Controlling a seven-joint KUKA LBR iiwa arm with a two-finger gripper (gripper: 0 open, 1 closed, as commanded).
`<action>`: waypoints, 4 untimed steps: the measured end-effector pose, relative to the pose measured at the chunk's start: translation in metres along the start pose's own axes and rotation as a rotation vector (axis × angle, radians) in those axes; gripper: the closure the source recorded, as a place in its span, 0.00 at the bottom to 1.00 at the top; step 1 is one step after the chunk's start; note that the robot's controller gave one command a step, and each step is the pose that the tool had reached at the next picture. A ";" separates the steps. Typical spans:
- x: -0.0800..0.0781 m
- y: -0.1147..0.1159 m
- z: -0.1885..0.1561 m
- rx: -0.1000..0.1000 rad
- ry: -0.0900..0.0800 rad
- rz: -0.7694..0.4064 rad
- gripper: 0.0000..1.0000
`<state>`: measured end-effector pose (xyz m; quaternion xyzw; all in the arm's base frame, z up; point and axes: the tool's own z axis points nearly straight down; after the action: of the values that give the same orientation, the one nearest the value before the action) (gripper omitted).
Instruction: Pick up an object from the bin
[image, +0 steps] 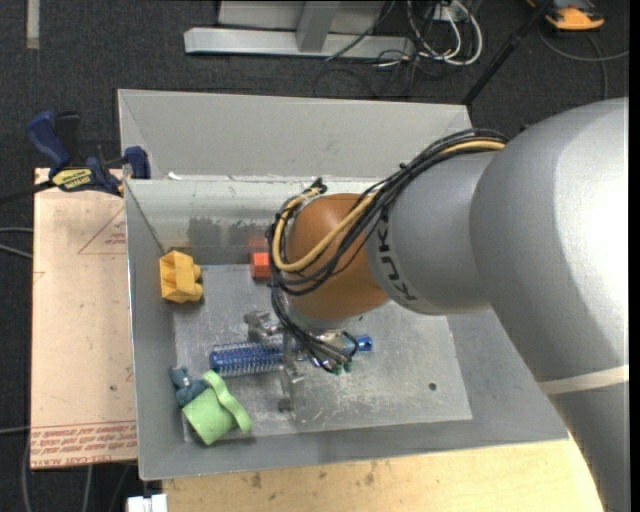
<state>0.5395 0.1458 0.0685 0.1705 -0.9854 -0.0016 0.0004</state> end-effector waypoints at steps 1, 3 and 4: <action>0.000 0.000 0.000 0.000 0.000 0.001 1.00; -0.001 0.001 -0.072 0.003 -0.008 0.002 1.00; -0.002 0.002 -0.100 0.003 -0.004 0.002 1.00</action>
Offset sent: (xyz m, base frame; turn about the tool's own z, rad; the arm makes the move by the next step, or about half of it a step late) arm 0.0000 0.0000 0.0000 0.0000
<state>0.5409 0.1481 0.1689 0.1694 -0.9856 -0.0006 -0.0016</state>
